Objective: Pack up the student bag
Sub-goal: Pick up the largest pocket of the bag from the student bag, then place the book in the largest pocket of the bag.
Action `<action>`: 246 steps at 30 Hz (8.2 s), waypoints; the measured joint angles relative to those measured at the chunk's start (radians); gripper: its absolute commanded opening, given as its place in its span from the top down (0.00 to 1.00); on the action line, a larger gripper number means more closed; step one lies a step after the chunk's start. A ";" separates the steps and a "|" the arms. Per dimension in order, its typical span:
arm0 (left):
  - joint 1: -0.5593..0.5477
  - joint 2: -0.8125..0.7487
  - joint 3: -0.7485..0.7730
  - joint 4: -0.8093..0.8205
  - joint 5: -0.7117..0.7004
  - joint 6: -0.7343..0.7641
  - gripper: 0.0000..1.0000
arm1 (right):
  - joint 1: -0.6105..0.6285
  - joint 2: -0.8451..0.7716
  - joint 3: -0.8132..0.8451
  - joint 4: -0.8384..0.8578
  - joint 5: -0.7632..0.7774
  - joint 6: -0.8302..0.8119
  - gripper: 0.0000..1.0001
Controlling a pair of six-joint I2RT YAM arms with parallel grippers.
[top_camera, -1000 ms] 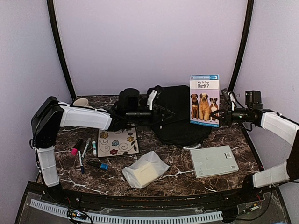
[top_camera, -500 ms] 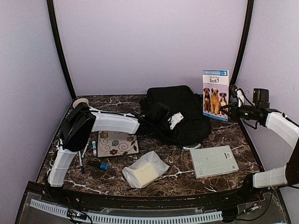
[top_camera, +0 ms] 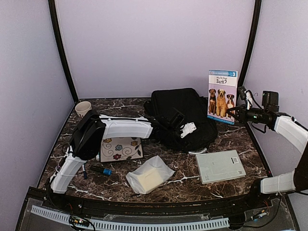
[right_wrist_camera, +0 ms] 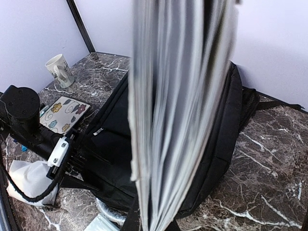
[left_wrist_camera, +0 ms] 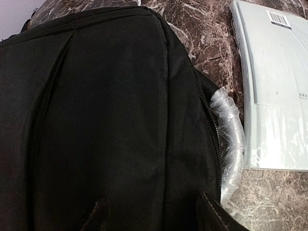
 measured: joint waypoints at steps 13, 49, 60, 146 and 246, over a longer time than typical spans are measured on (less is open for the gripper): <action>-0.053 0.040 0.091 -0.108 -0.115 0.129 0.31 | 0.000 0.000 0.000 0.000 -0.016 -0.002 1.00; -0.029 -0.095 0.084 0.020 -0.369 0.143 1.00 | -0.002 -0.007 0.381 -0.464 -0.005 0.034 1.00; 0.048 -0.169 0.039 0.104 -0.351 0.039 1.00 | -0.002 0.030 0.280 -0.484 -0.098 0.037 1.00; 0.033 -0.411 -0.449 0.536 -0.309 -0.257 1.00 | 0.365 0.888 0.446 -0.055 -0.153 0.615 0.46; 0.067 -0.542 -0.631 0.584 -0.140 -0.303 1.00 | 0.836 0.755 0.255 0.283 1.239 -0.713 0.49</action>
